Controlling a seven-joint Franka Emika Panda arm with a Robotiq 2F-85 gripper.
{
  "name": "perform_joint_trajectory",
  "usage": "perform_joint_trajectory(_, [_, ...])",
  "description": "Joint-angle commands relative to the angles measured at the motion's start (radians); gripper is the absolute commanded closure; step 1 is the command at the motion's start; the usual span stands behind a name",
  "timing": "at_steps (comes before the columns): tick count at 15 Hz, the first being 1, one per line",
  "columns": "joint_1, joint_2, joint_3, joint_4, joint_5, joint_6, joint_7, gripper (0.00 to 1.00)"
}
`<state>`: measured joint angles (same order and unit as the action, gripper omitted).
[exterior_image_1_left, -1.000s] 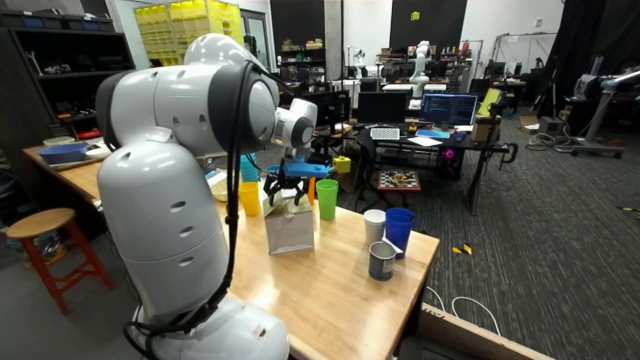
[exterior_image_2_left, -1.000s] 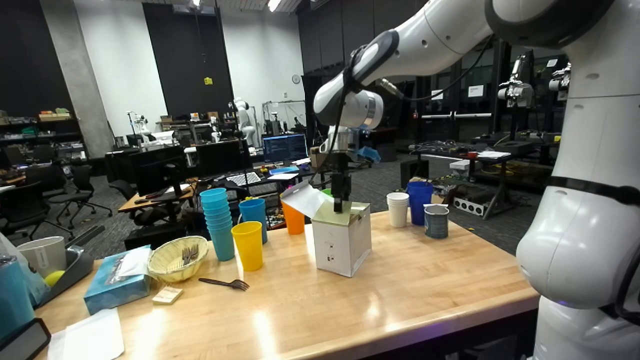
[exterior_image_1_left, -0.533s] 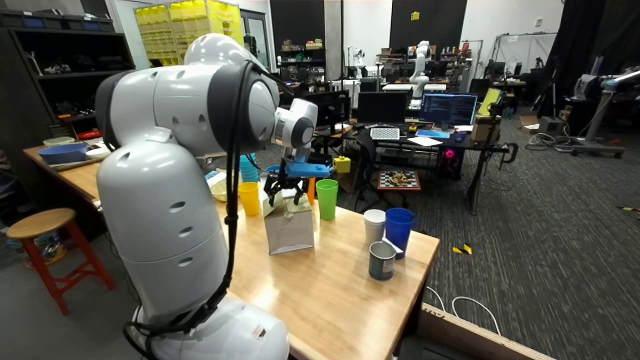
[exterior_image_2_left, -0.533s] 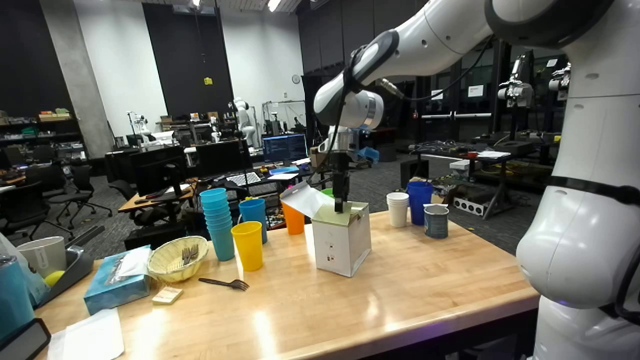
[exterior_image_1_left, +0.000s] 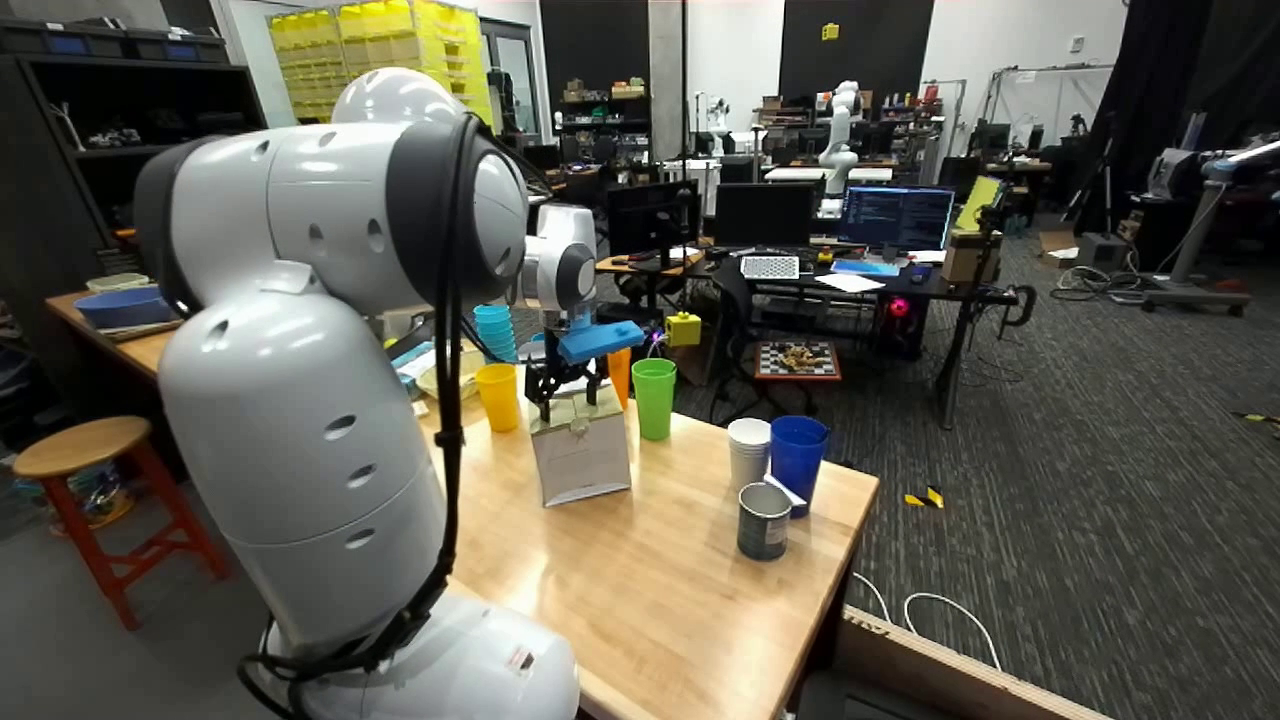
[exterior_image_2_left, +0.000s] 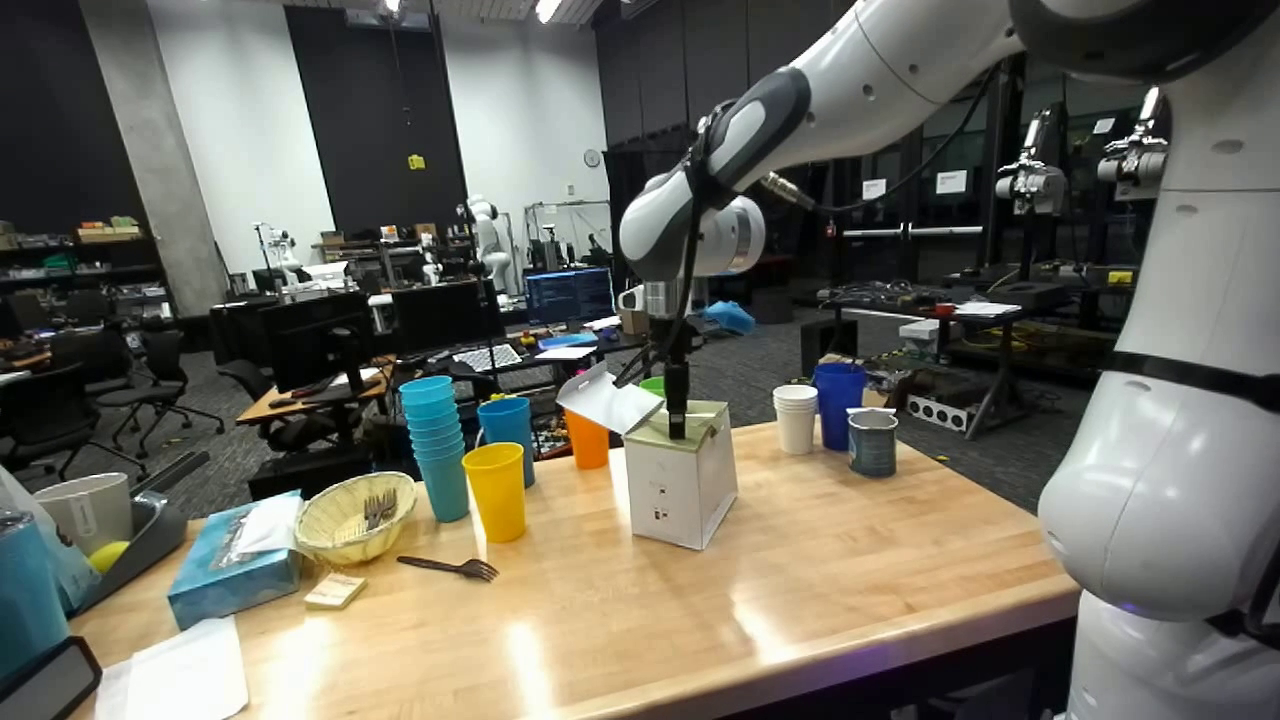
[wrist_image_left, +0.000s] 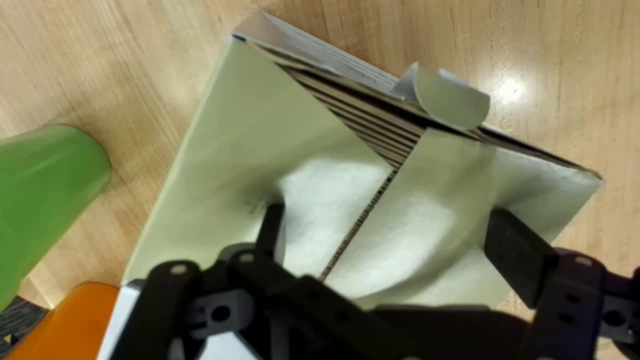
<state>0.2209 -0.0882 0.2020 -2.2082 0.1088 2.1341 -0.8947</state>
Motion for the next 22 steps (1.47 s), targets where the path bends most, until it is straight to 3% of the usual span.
perform_joint_trajectory(1, [0.022,-0.022,0.01,-0.111,-0.03,0.098,-0.032,0.0])
perform_joint_trajectory(7, [0.037,-0.051,0.005,-0.154,-0.033,0.154,-0.062,0.0])
perform_joint_trajectory(15, [0.044,-0.08,0.017,-0.142,-0.082,0.146,-0.024,0.0])
perform_joint_trajectory(22, [0.054,-0.127,0.047,-0.022,-0.223,-0.029,0.127,0.0])
